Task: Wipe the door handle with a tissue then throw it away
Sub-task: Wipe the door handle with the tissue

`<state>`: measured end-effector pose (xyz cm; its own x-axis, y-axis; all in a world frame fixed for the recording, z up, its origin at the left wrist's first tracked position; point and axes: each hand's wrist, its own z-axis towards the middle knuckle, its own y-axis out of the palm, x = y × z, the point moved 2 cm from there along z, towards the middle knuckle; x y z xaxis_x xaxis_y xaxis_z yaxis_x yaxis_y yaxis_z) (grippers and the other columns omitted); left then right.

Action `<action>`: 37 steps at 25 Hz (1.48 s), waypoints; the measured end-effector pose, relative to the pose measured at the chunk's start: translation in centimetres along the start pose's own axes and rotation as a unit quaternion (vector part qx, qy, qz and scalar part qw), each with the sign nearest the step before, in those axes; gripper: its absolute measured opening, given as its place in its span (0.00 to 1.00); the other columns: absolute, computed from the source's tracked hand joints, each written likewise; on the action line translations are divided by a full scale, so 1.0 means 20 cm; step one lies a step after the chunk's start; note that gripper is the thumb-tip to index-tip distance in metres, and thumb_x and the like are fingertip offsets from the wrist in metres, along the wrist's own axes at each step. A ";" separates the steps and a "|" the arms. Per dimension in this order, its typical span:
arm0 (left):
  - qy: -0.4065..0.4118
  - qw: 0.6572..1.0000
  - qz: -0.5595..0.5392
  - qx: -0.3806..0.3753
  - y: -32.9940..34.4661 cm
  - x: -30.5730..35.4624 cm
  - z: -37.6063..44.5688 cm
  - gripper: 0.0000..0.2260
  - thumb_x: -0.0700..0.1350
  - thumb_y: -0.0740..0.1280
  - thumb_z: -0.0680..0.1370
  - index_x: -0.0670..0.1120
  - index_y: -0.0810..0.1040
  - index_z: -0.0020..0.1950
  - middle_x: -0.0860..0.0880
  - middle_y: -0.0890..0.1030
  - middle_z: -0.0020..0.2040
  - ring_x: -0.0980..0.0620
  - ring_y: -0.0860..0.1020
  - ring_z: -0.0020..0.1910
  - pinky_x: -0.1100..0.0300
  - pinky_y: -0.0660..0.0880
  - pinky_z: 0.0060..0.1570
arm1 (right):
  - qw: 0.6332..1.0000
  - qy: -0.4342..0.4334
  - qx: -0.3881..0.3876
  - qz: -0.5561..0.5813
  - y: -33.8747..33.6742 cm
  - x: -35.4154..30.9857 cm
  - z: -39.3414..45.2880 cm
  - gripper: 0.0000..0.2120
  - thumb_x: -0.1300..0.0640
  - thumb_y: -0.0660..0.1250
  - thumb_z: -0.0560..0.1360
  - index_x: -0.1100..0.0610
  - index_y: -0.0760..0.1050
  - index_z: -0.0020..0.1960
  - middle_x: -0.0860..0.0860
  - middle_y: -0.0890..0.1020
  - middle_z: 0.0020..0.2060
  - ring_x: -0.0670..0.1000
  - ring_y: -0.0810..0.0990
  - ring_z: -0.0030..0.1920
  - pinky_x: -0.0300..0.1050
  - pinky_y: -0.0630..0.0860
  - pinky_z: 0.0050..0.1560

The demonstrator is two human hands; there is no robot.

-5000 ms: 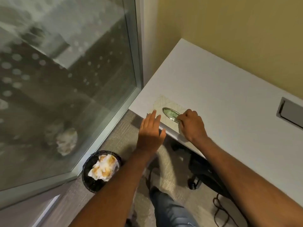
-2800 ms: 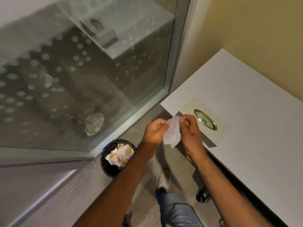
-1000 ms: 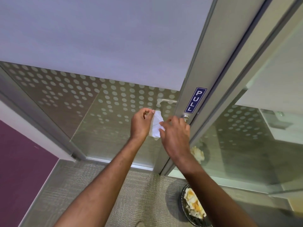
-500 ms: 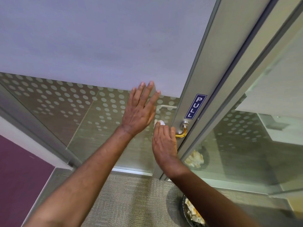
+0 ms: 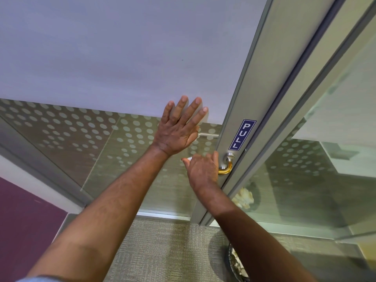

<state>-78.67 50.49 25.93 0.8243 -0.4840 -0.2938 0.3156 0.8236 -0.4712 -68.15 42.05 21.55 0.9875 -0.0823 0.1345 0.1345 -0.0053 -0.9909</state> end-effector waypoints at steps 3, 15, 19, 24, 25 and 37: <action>0.000 1.000 0.007 0.011 0.01 0.00 0.00 0.32 0.51 0.64 0.81 0.50 0.58 0.84 0.47 0.49 0.86 0.43 0.40 0.84 0.42 0.46 0.81 | 1.000 0.006 0.026 -0.004 0.03 0.01 -0.04 0.26 0.41 0.49 0.85 0.58 0.79 0.57 0.56 0.80 0.47 0.58 0.74 0.53 0.57 0.62 0.67; 0.009 0.999 0.014 0.031 0.03 0.00 0.00 0.33 0.52 0.63 0.81 0.49 0.55 0.85 0.47 0.45 0.86 0.42 0.42 0.85 0.41 0.44 0.81 | 0.993 -0.098 0.015 -0.058 0.07 0.05 -0.12 0.18 0.64 0.61 0.78 0.65 0.67 0.67 0.55 0.76 0.45 0.58 0.75 0.51 0.58 0.62 0.72; 0.006 0.999 0.017 0.028 0.03 0.00 0.00 0.33 0.52 0.64 0.80 0.50 0.58 0.84 0.48 0.44 0.86 0.42 0.42 0.85 0.42 0.44 0.81 | 0.995 -0.066 -0.008 -0.072 0.00 0.01 -0.02 0.12 0.53 0.58 0.85 0.56 0.78 0.54 0.51 0.74 0.34 0.53 0.79 0.38 0.57 0.60 0.72; 0.003 1.000 0.016 0.025 0.01 0.00 0.01 0.32 0.51 0.65 0.80 0.49 0.60 0.83 0.48 0.44 0.86 0.42 0.41 0.85 0.41 0.45 0.81 | 0.999 -0.048 0.000 -0.020 -0.02 0.02 0.04 0.17 0.52 0.54 0.83 0.53 0.81 0.53 0.50 0.72 0.28 0.55 0.75 0.40 0.56 0.63 0.60; 0.005 1.000 0.017 0.022 0.01 0.00 0.01 0.32 0.51 0.64 0.80 0.49 0.59 0.83 0.48 0.46 0.86 0.42 0.41 0.85 0.41 0.45 0.81 | 0.999 -0.043 0.020 -0.008 -0.01 0.03 0.03 0.18 0.51 0.53 0.84 0.55 0.81 0.52 0.51 0.76 0.32 0.56 0.74 0.44 0.56 0.63 0.57; -0.001 1.000 0.019 0.013 0.02 0.01 0.00 0.34 0.52 0.61 0.82 0.49 0.52 0.85 0.47 0.41 0.86 0.42 0.40 0.84 0.41 0.43 0.81 | 0.983 -0.081 0.151 0.059 0.12 0.14 -0.17 0.18 0.45 0.55 0.85 0.56 0.77 0.57 0.52 0.81 0.44 0.55 0.78 0.49 0.57 0.65 0.65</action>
<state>-78.47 50.72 25.75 0.8366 -0.4523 -0.3092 0.2972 0.8488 -0.4373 -65.31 38.44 19.47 0.9945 0.0957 0.0421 0.0122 0.2936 -0.9558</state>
